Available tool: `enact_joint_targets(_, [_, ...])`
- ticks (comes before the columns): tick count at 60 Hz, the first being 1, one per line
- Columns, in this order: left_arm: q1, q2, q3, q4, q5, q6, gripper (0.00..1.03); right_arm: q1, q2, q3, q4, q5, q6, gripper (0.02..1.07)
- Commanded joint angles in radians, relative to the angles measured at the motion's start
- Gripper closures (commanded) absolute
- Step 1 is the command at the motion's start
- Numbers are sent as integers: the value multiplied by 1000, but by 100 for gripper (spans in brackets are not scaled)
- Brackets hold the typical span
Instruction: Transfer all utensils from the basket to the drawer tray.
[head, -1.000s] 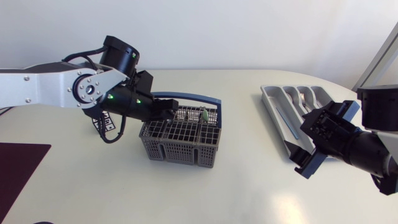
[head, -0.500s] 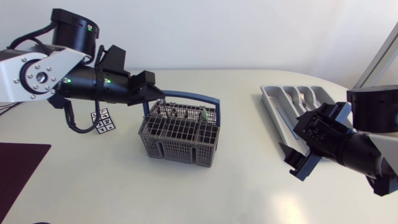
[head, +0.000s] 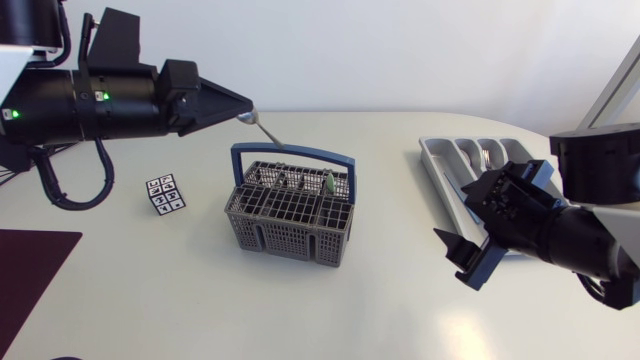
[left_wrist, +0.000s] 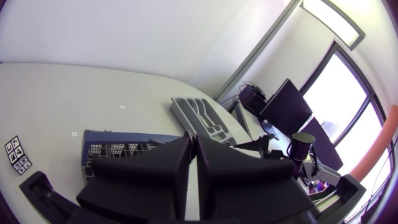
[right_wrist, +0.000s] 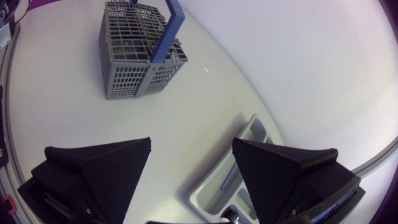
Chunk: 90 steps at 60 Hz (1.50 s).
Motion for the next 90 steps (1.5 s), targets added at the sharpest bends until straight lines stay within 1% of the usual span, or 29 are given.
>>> enact_joint_targets(1, [-56, -16, -25, 8, 33, 17, 100, 11, -3, 63, -45, -49, 59, 13])
enact_joint_targets(6, [-124, -13, -34, 4, 52, 57, 100, 11, -1, 103, -86, -129, 90, 13])
enact_joint_targets(11, [-176, -4, -38, 3, 67, 86, 100, 11, -1, 132, -120, -212, 105, 13])
enact_joint_targets(19, [-233, 21, -41, 0, 104, 124, 100, 10, 4, 163, -163, -337, 128, 13])
enact_joint_targets(24, [-260, 44, -40, 0, 155, 141, 100, 7, 8, 175, -178, -423, 142, 14])
enact_joint_targets(28, [-287, 65, -37, -6, 196, 150, 100, 7, 11, 180, -183, -475, 148, 16])
enact_joint_targets(32, [-305, 82, -29, -20, 205, 160, 100, 11, 11, 183, -178, -503, 150, 16])
enact_joint_targets(36, [-319, 99, -18, -37, 234, 161, 100, 18, 7, 183, -173, -528, 151, 16])
enact_joint_targets(39, [-320, 111, -8, -54, 253, 166, 100, 30, 5, 183, -167, -531, 151, 16])
enact_joint_targets(43, [-336, 122, 6, -83, 256, 181, 100, 53, -3, 178, -160, -532, 151, 17])
enact_joint_targets(46, [-340, 127, 12, -98, 259, 186, 100, 74, -7, 175, -155, -535, 150, 23])
enact_joint_targets(51, [-348, 134, 21, -111, 279, 192, 100, 107, -12, 175, -154, -541, 148, 28])
enact_joint_targets(65, [-376, 146, 32, -132, 291, 202, 100, 188, -7, 167, -141, -543, 148, 47])
enact_joint_targets(69, [-377, 150, 34, -132, 293, 204, 100, 200, -7, 167, -141, -544, 150, 49])
enact_joint_targets(72, [-376, 150, 35, -134, 294, 206, 100, 206, -9, 166, -140, -544, 150, 57])
enact_joint_targets(79, [-376, 150, 35, -134, 296, 206, 100, 220, -7, 163, -138, -551, 151, 69])
enact_joint_targets(85, [-377, 150, 37, -134, 296, 206, 100, 232, -7, 155, -137, -549, 154, 84])
enact_joint_targets(90, [-376, 148, 35, -134, 296, 206, 100, 235, -7, 148, -134, -551, 156, 93])
